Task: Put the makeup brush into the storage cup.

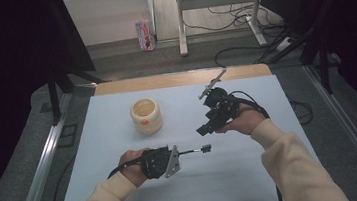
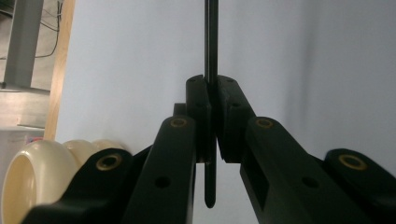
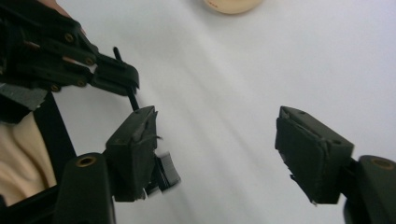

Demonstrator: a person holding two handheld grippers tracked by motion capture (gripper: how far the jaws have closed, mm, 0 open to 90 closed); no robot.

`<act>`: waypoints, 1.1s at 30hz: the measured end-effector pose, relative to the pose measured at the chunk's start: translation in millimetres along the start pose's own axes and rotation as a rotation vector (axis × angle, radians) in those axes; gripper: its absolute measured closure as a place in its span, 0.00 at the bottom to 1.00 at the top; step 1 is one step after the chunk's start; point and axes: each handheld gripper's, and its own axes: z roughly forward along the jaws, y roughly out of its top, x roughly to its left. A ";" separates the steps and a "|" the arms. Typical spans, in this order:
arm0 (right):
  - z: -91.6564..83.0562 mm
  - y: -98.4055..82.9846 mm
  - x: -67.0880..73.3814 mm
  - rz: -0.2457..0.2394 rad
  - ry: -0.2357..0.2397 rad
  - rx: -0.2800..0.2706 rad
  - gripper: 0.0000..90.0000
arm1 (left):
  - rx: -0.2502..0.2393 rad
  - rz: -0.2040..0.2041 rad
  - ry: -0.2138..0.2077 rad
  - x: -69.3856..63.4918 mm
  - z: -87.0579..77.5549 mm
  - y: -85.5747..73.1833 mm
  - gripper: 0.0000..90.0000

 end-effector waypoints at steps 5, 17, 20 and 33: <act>-5.0 -20.4 1.8 0.014 -0.040 -0.054 0.27 | -0.022 -0.046 -0.003 -1.6 0.1 -2.7 0.95; -11.5 -88.4 8.7 0.054 -0.099 -0.289 0.20 | -0.051 -0.120 0.001 0.9 -6.4 -11.3 0.95; -7.5 -103.2 11.8 0.062 -0.120 -0.302 0.20 | -0.061 -0.138 0.003 1.8 -7.6 -13.5 0.95; -7.6 -140.7 10.6 0.135 -0.198 -0.333 0.17 | -0.087 -0.230 0.025 7.8 -21.4 -31.5 0.95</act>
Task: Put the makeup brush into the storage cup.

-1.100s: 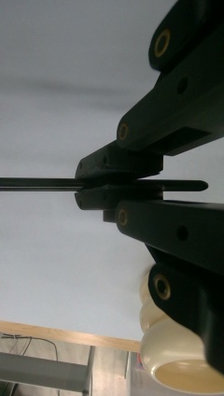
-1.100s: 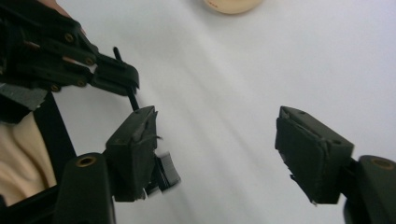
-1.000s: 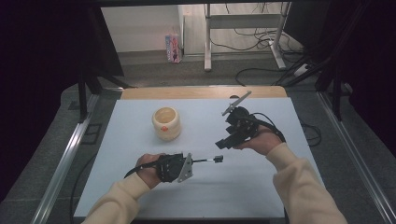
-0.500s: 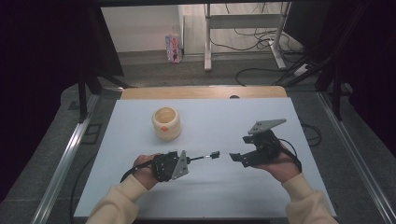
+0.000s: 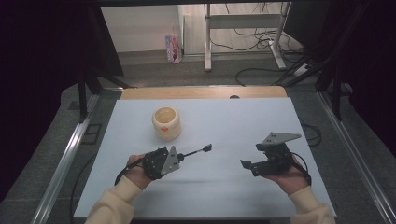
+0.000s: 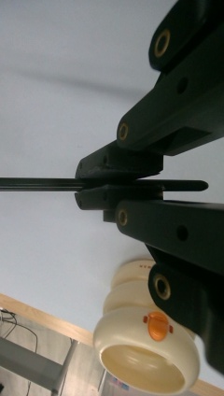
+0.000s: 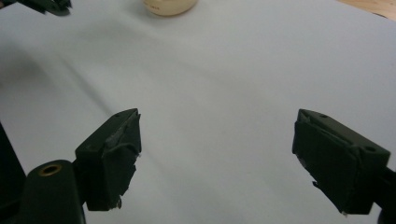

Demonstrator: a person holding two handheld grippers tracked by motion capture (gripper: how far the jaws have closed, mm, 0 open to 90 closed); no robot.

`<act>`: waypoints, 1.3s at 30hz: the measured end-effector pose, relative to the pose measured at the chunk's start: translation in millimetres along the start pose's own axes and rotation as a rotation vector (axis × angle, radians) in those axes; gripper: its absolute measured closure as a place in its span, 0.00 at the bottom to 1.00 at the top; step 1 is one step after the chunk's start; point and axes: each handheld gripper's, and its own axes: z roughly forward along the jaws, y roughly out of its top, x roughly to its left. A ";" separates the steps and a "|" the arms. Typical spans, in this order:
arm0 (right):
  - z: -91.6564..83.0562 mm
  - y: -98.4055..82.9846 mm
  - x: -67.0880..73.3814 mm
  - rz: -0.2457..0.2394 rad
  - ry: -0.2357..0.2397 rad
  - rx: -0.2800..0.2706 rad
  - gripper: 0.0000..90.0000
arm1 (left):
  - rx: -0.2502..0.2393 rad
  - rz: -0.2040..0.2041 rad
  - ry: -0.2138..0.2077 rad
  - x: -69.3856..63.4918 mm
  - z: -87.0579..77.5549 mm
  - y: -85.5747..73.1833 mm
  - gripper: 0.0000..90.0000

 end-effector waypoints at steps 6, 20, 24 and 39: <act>3.0 -7.8 1.2 0.011 -0.009 0.009 0.16 | -0.006 -0.015 0.001 0.2 -3.0 -1.5 0.95; 3.7 -13.2 -0.6 0.040 -0.032 0.002 0.05 | -0.016 -0.041 0.010 3.9 -6.6 -2.9 0.95; 2.8 -13.9 -1.7 0.047 -0.042 -0.003 0.03 | -0.024 -0.057 0.012 6.0 -8.8 -3.6 0.95; 4.7 -16.8 -3.3 0.063 -0.043 0.002 0.04 | -0.079 -0.136 0.018 20.6 -16.7 -3.4 0.95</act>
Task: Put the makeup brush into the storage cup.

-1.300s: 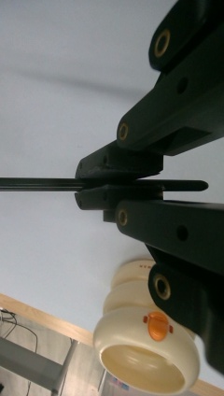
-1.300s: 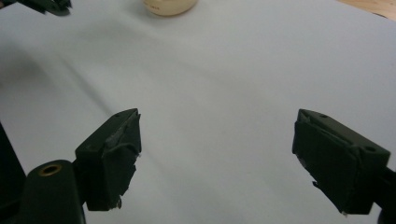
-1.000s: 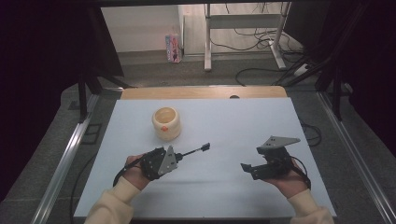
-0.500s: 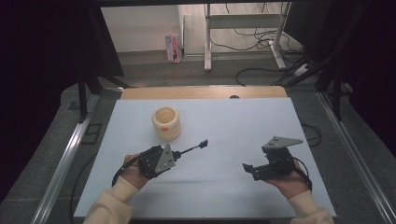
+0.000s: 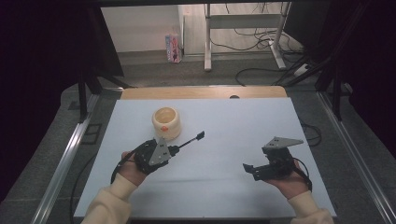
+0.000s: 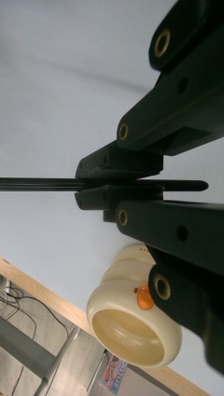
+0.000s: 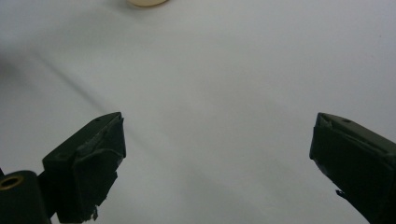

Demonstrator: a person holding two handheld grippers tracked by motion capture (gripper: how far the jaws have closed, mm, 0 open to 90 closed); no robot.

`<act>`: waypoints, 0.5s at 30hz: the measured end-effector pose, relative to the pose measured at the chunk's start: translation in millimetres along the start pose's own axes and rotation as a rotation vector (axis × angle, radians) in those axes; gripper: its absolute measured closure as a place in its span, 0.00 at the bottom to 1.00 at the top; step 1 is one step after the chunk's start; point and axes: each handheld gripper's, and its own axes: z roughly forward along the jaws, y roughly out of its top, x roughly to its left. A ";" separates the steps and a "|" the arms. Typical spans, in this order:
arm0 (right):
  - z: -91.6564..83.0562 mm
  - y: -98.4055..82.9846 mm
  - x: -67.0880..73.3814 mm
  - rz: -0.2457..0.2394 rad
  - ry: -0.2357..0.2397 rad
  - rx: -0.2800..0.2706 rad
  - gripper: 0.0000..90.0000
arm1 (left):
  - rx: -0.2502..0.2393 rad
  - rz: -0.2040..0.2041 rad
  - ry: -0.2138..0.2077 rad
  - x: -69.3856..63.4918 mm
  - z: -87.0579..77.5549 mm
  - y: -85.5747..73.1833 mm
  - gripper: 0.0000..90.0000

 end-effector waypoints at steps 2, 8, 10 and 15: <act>0.6 -0.3 0.3 -0.001 0.004 0.002 0.04 | -0.013 -0.013 -0.003 2.2 -0.5 1.0 0.95; 1.2 -0.8 0.4 -0.006 0.007 0.008 0.04 | -0.033 -0.043 0.001 12.6 -4.0 4.0 0.95; 0.2 -0.8 0.0 -0.007 0.008 0.005 0.04 | -0.037 -0.051 0.005 16.4 -5.6 4.6 0.95; -0.3 -0.8 -0.4 -0.006 0.007 0.003 0.05 | -0.063 -0.075 0.012 24.6 -9.8 5.5 0.95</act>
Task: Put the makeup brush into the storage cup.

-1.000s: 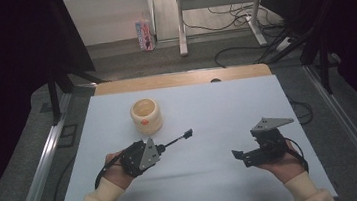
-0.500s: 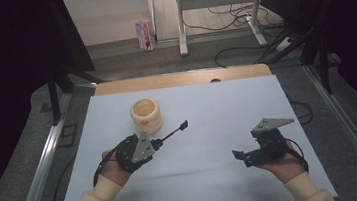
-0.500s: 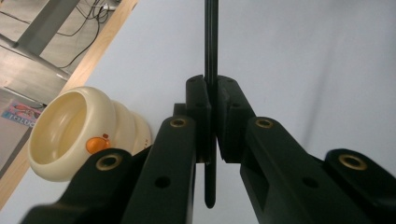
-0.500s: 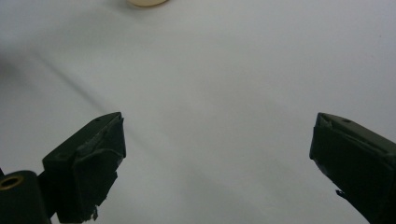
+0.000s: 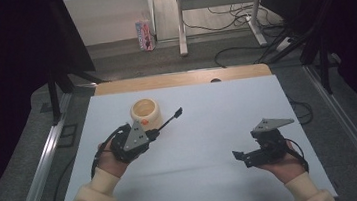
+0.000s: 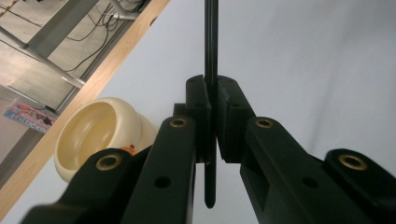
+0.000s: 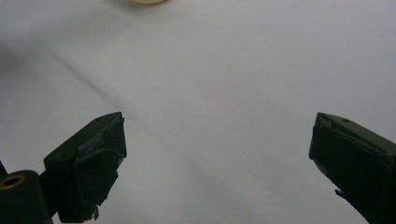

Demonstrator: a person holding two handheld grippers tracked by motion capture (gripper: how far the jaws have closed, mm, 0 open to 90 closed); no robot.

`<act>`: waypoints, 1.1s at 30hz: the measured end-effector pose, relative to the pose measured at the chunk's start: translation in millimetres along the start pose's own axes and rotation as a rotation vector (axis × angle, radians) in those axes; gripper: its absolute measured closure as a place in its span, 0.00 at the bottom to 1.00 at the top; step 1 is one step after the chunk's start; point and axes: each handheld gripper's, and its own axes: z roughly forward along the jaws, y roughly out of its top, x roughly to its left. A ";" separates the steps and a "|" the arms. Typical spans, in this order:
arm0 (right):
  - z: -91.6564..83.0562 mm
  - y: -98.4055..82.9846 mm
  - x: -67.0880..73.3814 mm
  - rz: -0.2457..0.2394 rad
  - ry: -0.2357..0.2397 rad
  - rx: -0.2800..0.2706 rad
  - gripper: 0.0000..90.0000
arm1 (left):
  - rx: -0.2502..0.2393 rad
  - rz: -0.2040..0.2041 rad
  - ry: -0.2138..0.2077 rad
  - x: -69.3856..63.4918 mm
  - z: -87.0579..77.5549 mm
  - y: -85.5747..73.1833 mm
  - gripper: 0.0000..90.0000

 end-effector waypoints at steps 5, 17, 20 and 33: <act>1.3 -0.3 0.5 -0.003 0.001 0.005 0.05 | -0.021 -0.026 0.003 7.4 -1.9 0.2 0.95; 1.0 -0.5 0.0 -0.001 0.001 0.006 0.05 | -0.057 -0.100 0.000 23.4 0.4 -4.7 0.95; 1.3 -0.5 0.4 -0.002 0.001 0.006 0.05 | -0.072 -0.117 0.006 26.7 0.9 -4.9 0.95; 1.5 -0.8 0.4 -0.004 -0.002 0.008 0.06 | -0.103 -0.168 0.030 38.3 3.6 -7.6 0.95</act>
